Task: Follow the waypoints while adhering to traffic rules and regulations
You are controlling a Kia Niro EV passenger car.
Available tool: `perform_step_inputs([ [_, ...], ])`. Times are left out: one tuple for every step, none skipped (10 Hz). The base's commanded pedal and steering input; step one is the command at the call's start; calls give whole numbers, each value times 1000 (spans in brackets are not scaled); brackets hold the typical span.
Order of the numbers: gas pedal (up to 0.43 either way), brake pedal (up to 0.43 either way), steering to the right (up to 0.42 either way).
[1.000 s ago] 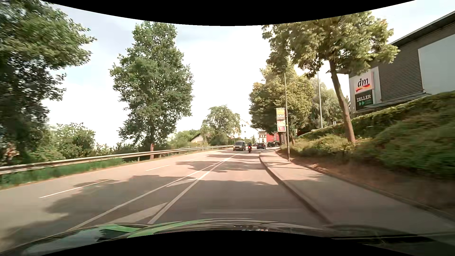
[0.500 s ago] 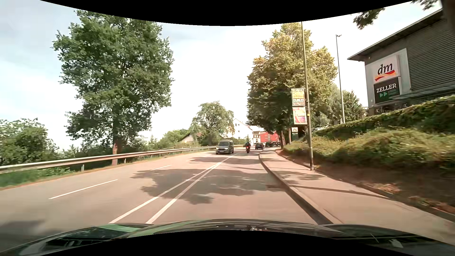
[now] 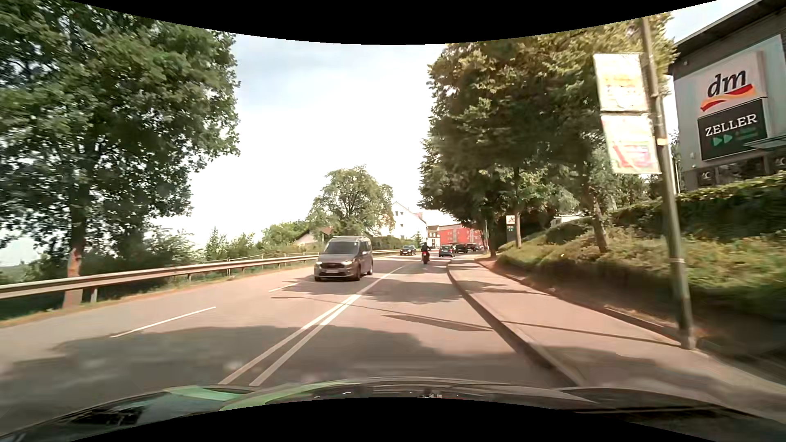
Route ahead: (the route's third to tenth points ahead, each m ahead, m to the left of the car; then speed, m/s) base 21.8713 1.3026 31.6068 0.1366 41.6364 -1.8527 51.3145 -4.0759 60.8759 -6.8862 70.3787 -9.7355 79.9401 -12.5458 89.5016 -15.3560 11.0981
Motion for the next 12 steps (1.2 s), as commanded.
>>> perform_step_inputs([
  [0,0,26],
  [0,0,26],
  [0,0,27],
  [0,0,27],
  [0,0,27],
  [0,0,26],
  [0,0,26],
  [0,0,24],
  [0,0,23],
  [0,0,21],
  [0,0,21],
  [0,0,20],
])
